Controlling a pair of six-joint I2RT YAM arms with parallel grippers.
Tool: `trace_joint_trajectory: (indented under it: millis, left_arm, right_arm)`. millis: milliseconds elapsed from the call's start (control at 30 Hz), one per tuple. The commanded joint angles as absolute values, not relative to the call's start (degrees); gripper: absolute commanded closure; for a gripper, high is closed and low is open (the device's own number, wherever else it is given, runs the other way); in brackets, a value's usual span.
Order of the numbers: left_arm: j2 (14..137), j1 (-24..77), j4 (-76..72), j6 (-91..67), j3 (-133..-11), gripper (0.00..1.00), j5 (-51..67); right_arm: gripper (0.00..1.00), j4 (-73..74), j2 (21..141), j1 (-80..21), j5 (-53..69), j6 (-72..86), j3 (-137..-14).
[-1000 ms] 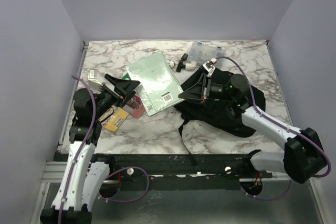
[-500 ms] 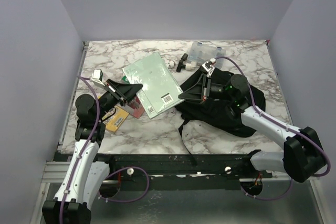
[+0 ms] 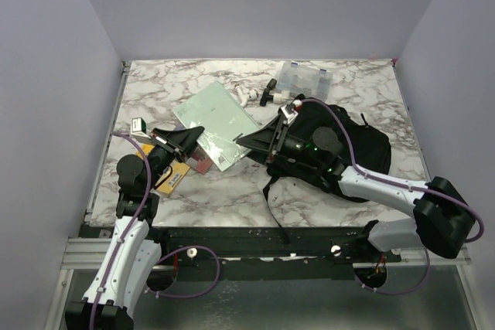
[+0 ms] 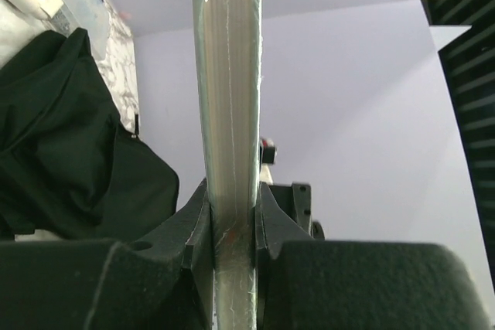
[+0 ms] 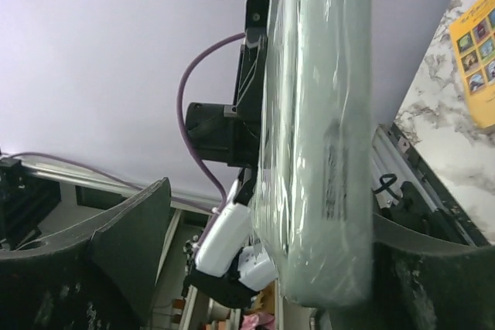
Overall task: Pack the student bag
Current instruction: Pick up the book from the center of the board.
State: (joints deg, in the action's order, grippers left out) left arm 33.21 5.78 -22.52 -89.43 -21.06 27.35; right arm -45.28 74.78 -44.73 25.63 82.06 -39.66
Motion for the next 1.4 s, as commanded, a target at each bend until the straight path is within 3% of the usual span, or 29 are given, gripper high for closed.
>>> trace_joint_trajectory:
  millis: [0,133,267,467,567,667,767,833,933,1067,1267,1367]
  left_arm:
    - [31.60,6.43,-33.50,-94.08,-21.15,1.00,19.44]
    - [31.06,7.31,-34.74,-95.13,-20.07,1.00,16.98]
    - [31.16,7.95,-35.98,-95.40,-19.15,1.00,16.43]
    - [31.74,9.60,-37.29,-94.73,-18.55,1.00,14.94]
    - [32.86,10.57,-38.01,-93.88,-18.80,1.00,14.87]
    - [33.68,12.84,-38.30,-92.44,-19.02,1.00,13.25]
    - [35.27,14.81,-38.32,-90.42,-19.42,1.00,13.61]
    - [36.74,15.46,-38.23,-88.48,-19.11,1.00,16.03]
    - [40.13,15.56,-38.00,-85.11,-18.08,0.74,22.29]
    - [45.92,16.50,-37.55,-81.53,-16.92,0.51,28.46]
    - [55.35,24.53,-34.29,-71.20,-23.47,0.23,32.26]
    - [59.88,33.84,-22.96,-60.61,-32.66,0.19,24.86]
  right_arm:
    - [0.28,-51.71,76.44,-51.45,8.73,85.25,-38.82]
    - [0.32,-48.33,76.30,-55.91,-3.21,84.94,-39.95]
    - [0.45,-47.25,77.33,-56.35,-8.09,88.46,-41.08]
    - [0.49,-39.85,78.54,-57.50,-11.55,88.45,-46.57]
    - [0.66,-37.71,79.40,-57.48,-11.68,90.07,-47.98]
    - [0.73,-33.07,79.64,-57.49,-11.94,91.87,-49.82]
    - [0.99,-26.48,77.50,-57.48,-16.48,91.38,-50.72]
    - [0.99,-23.29,74.81,-55.06,-17.56,86.73,-51.42]
    - [0.99,-10.94,70.35,-48.39,-16.52,78.23,-54.67]
    - [1.00,-1.50,65.98,-33.72,-8.94,67.04,-56.30]
    - [1.00,18.99,66.26,-17.08,-3.36,46.48,-65.03]
    - [1.00,26.19,63.96,-16.34,-11.93,36.35,-68.97]
